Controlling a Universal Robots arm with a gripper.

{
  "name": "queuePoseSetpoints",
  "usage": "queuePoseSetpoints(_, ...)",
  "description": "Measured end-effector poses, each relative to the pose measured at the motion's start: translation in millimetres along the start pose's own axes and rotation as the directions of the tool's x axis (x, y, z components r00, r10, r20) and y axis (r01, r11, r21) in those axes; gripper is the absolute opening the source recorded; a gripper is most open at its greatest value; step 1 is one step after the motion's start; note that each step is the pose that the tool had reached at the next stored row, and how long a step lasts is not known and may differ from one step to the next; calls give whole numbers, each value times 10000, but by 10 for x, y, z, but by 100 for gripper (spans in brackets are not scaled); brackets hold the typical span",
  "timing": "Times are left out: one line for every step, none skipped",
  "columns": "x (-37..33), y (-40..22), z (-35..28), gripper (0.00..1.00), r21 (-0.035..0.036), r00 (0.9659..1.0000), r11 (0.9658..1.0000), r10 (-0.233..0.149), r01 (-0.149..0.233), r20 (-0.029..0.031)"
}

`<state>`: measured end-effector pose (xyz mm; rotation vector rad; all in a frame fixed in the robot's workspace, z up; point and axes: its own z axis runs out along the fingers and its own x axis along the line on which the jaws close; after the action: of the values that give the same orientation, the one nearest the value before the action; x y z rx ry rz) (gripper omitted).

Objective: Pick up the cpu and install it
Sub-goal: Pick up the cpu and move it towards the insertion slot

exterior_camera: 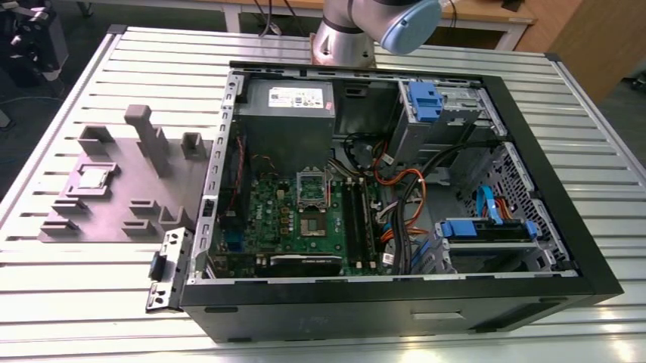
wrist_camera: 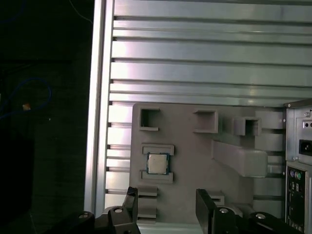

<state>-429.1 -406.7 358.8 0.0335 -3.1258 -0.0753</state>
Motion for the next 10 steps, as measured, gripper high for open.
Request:
queuePoseSetpoints(0, 0, 0, 59, -3, 10000, 10000, 0, 0, 0)
queuePoseSetpoints(0, 0, 0, 59, -4, 10000, 10000, 0, 0, 0)
queuePoseSetpoints(0, 0, 1, 59, -3, 10000, 10000, 0, 0, -1)
queuePoseSetpoints(0, 0, 3, 59, -3, 10000, 10000, 0, 0, 0)
queuePoseSetpoints(0, 0, 8, 59, -4, 10000, 10000, 0, 0, 1)
queuePoseSetpoints(0, -1, 13, 59, -4, 10000, 10000, 0, 0, 1)
queuePoseSetpoints(0, -1, 18, 59, -4, 10000, 10000, 0, 0, 1)
queuePoseSetpoints(0, -1, 22, 59, -3, 10000, 10000, 0, 0, 0)
queuePoseSetpoints(0, -1, 27, 59, -4, 10000, 10000, 0, 0, 0)
queuePoseSetpoints(0, -2, 31, 59, -3, 10000, 10000, 0, 0, -1)
